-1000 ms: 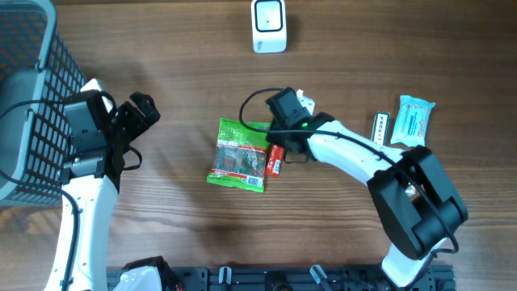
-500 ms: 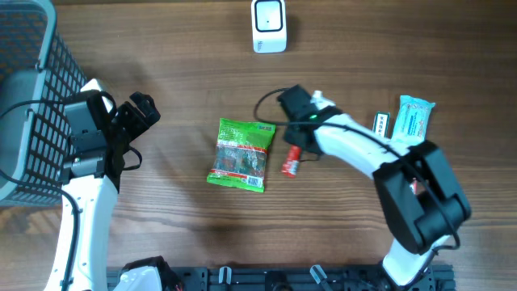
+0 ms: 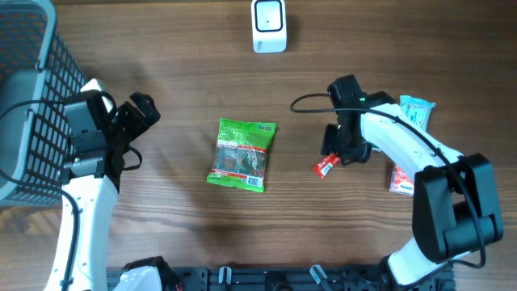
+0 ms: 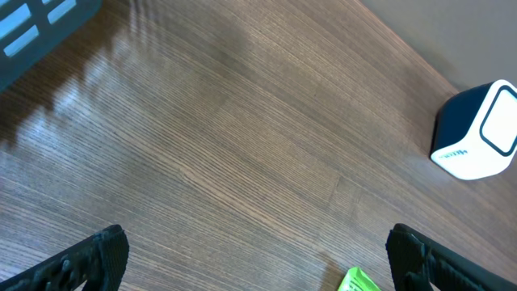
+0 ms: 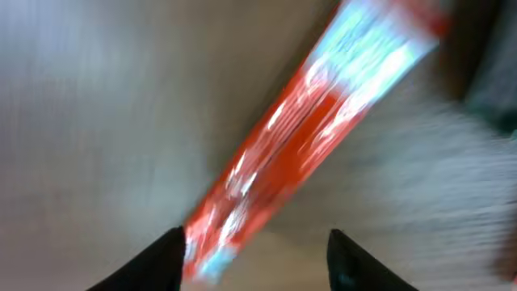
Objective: Scan the item barcode
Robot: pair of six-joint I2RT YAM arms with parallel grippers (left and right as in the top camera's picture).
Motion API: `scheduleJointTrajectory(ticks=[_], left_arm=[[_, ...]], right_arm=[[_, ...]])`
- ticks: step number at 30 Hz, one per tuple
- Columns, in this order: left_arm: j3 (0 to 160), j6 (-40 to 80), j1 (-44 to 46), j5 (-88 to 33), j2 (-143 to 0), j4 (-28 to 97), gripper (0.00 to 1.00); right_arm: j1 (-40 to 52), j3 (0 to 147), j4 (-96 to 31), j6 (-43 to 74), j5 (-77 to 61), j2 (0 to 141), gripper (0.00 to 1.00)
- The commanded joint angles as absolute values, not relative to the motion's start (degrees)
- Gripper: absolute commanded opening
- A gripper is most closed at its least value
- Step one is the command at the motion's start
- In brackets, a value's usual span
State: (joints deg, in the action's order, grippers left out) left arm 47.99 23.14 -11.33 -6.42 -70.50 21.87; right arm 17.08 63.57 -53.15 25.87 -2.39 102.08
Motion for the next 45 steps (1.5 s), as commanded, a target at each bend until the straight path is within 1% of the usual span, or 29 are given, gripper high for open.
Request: scheduleJointTrajectory(ticks=[1,3,5,8,10,12,13,14,16,17,19,22,25,26,27,28,30,34,38,42,45], left_arm=[[48.42,22.26,-11.53,-5.87,-70.63,21.71,1.0],[48.42,22.26,-11.53,-5.89,-70.63,21.71,1.0],[48.42,22.26,-11.53,-5.89,-70.63,21.71,1.0],[48.42,22.26,-11.53,-5.89,-70.63,21.74,1.0],[48.42,22.26,-11.53,-5.89,-70.63,21.71,1.0],[48.42,22.26,-11.53,-5.89,-70.63,21.71,1.0],[48.42,22.26,-11.53,-5.89,-70.63,21.74,1.0],[48.42,22.26,-11.53,-5.89,-70.63,21.71,1.0],[48.42,22.26,-11.53,-5.87,-70.63,21.71,1.0],[48.42,22.26,-11.53,-5.89,-70.63,21.74,1.0],[48.42,22.26,-11.53,-5.89,-70.63,21.71,1.0],[48.42,22.26,-11.53,-5.89,-70.63,21.74,1.0],[48.42,22.26,-11.53,-5.89,-70.63,21.71,1.0],[48.42,22.26,-11.53,-5.89,-70.63,21.74,1.0],[48.42,22.26,-11.53,-5.89,-70.63,21.71,1.0],[48.42,22.26,-11.53,-5.89,-70.63,21.71,1.0],[48.42,22.28,-11.53,-5.89,-70.63,21.74,1.0],[48.42,22.28,-11.53,-5.89,-70.63,21.71,1.0],[48.42,22.26,-11.53,-5.87,-70.63,21.71,1.0],[48.42,22.26,-11.53,-5.89,-70.63,21.74,1.0],[48.42,22.26,-11.53,-5.87,-70.63,21.71,1.0]], right_arm=[[18.94,63.05,-56.73,17.3,-10.31,100.88,0.27],[19.49,60.82,-56.58,17.37,-8.58,100.9,0.18],[19.49,57.67,-53.78,17.39,-6.35,100.92,0.16],[19.73,52.03,-43.11,17.37,-6.26,100.92,0.14],[20.1,50.02,-37.43,16.47,-10.9,100.92,0.12],[20.32,50.02,-34.94,13.85,-17.34,100.92,0.1],[20.29,50.02,-32.95,11.22,-21.85,100.92,0.11],[20.29,50.04,-31.0,7.86,-24.73,100.92,0.19],[20.29,50.28,-30.28,5.96,-24.97,100.92,0.28],[20.27,50.39,-29.87,5.78,-24.91,100.92,0.35],[20.29,50.74,-29.32,3.09,-24.43,100.92,0.42],[20.27,51.0,-29.61,3.14,-24.03,100.92,0.42],[20.23,51.0,-33.47,2.98,-22.28,100.9,0.3],[20.23,51.0,-35.33,2.98,-19.88,100.9,0.24],[20.25,50.98,-37.19,3.05,-13.76,100.92,0.2],[20.29,50.98,-37.26,3.2,-8.73,100.92,0.19],[20.29,50.96,-35.0,3.64,-5.15,100.92,0.14],[20.32,50.65,-24.69,3.44,-4.54,100.92,0.09],[20.32,50.65,-16.49,3.42,-6.55,100.92,0.08],[20.23,51.29,-12.62,2.24,-10.55,100.53,0.09],[20.18,55.02,-18.92,-3.18,-15.14,97.25,0.24]])
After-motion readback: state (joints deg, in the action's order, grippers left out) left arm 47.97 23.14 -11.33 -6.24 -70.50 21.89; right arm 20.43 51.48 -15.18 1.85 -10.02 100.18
